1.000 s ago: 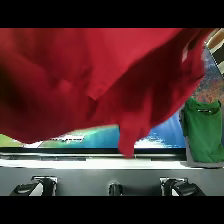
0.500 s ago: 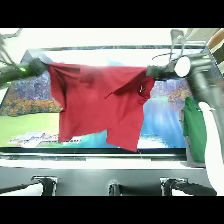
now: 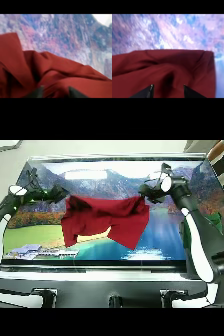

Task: Fold the shirts.

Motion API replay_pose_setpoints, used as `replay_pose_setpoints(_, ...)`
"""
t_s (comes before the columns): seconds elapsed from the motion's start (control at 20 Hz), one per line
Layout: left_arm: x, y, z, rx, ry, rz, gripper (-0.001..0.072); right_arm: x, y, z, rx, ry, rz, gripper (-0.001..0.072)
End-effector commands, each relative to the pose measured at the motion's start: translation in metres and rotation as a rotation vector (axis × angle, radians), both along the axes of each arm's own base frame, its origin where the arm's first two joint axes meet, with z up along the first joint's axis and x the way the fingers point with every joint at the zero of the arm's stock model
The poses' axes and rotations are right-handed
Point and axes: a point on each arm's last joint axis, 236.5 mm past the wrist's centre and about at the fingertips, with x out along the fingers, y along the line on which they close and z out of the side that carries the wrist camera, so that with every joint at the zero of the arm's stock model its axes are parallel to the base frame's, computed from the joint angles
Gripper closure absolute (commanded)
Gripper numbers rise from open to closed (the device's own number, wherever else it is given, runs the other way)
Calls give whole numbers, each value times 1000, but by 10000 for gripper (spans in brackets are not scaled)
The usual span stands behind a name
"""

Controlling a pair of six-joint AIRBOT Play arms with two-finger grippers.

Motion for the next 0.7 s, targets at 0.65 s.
replay_pose_setpoints(0.65, -237, 43, -157, -107, 750, -54, 127, -132, -104, -63, 89, 420, 65, 233)
